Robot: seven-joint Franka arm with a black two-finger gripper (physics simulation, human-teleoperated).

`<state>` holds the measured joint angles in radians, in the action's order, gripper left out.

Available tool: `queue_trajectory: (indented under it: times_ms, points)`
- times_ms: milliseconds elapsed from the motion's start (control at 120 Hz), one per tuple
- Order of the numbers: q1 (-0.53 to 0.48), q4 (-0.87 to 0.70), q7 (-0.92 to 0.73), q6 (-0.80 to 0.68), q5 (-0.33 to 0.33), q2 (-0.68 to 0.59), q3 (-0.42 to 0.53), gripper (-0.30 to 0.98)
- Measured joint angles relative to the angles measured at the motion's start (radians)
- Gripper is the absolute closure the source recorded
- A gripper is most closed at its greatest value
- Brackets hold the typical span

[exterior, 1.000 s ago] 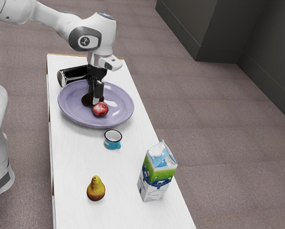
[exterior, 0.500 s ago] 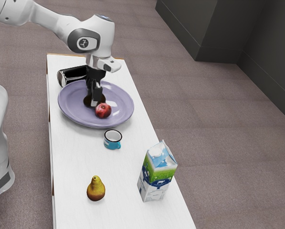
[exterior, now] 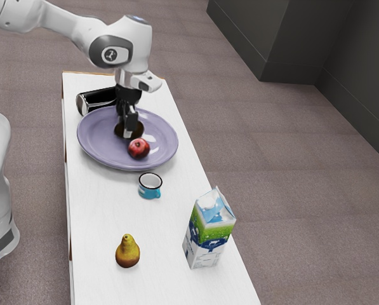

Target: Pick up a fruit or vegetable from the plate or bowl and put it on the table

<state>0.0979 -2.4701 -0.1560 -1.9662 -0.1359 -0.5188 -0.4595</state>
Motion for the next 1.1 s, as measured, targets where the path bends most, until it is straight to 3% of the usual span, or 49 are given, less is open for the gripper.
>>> queue_trajectory:
  times_ms: [183,333,625,833,1100]
  points:
    - [0.075,0.159,0.006,-0.001,-0.016,0.0,0.021,0.45]
    - [0.258,0.234,0.007,0.002,-0.026,-0.013,0.047,0.38]
    - [0.611,0.223,0.008,0.01,-0.025,-0.034,0.049,0.39]
    - [0.701,0.125,0.008,0.032,-0.007,-0.034,0.054,0.4]
    - [0.807,0.119,0.009,-0.022,-0.024,-0.019,0.015,0.41]
